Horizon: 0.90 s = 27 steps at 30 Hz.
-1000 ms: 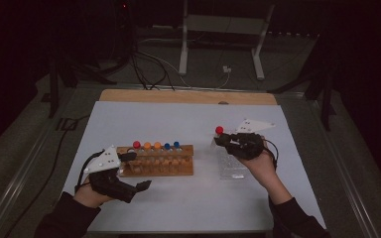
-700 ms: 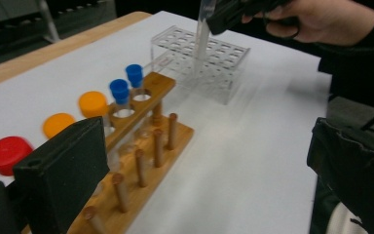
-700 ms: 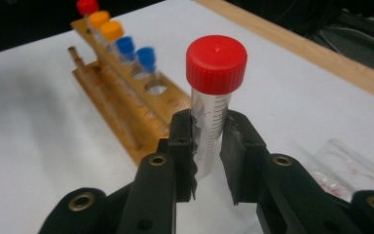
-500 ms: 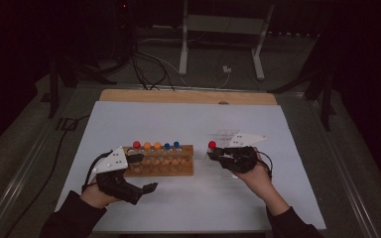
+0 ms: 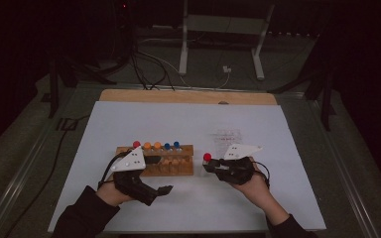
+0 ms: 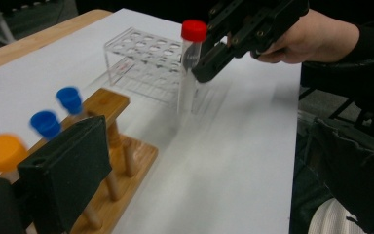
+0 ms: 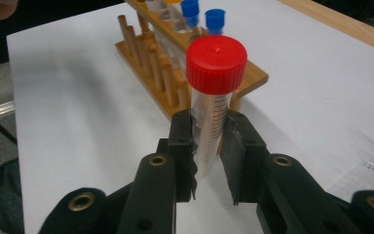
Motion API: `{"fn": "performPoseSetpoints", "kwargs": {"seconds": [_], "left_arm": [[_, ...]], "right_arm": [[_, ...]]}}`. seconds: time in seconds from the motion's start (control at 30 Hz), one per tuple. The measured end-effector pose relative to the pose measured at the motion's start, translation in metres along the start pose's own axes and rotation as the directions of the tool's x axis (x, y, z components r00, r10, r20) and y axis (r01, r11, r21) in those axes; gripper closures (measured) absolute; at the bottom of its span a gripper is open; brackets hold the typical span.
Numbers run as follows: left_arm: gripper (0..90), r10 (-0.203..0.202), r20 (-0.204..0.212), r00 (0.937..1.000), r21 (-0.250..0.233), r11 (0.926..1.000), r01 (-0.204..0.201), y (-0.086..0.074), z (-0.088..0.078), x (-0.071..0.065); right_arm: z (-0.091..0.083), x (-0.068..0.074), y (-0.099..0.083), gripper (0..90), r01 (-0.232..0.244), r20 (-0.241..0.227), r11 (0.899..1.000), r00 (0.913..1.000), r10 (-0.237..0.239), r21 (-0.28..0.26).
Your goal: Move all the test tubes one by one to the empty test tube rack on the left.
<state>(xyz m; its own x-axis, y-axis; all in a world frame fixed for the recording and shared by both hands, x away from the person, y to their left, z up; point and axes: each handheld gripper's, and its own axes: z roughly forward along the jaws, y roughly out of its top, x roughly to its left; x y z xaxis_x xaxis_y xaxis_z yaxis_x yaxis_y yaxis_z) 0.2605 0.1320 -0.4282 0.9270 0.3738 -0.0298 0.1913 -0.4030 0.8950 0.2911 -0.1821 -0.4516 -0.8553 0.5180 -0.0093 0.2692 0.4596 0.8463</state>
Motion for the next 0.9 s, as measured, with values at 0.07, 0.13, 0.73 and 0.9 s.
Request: {"fn": "performPoseSetpoints", "kwargs": {"seconds": [0.07,0.13,0.73,0.9], "left_arm": [[4.0,0.007,0.009,0.9999,0.001,1.0000,-0.007,0.003,0.004,-0.001],[4.5,0.011,0.014,0.9998,-0.001,0.9999,-0.011,0.005,0.008,-0.002],[17.1,0.030,0.064,0.9975,-0.025,0.9993,-0.028,0.027,0.042,-0.005],[24.7,0.038,0.064,0.9972,-0.033,0.9988,-0.036,0.032,0.051,-0.006]], "right_arm": [[0.000,0.002,-0.001,74.7,0.003,-0.007,1.000,1.0000,-0.003,0.001],[0.000,0.005,-0.001,74.8,0.003,-0.017,1.000,0.9998,-0.003,0.003],[0.003,0.013,-0.003,74.8,0.015,-0.042,1.000,0.9990,-0.015,0.002],[0.002,0.014,-0.003,74.7,0.014,-0.046,1.000,0.9989,-0.014,-0.001]]}}
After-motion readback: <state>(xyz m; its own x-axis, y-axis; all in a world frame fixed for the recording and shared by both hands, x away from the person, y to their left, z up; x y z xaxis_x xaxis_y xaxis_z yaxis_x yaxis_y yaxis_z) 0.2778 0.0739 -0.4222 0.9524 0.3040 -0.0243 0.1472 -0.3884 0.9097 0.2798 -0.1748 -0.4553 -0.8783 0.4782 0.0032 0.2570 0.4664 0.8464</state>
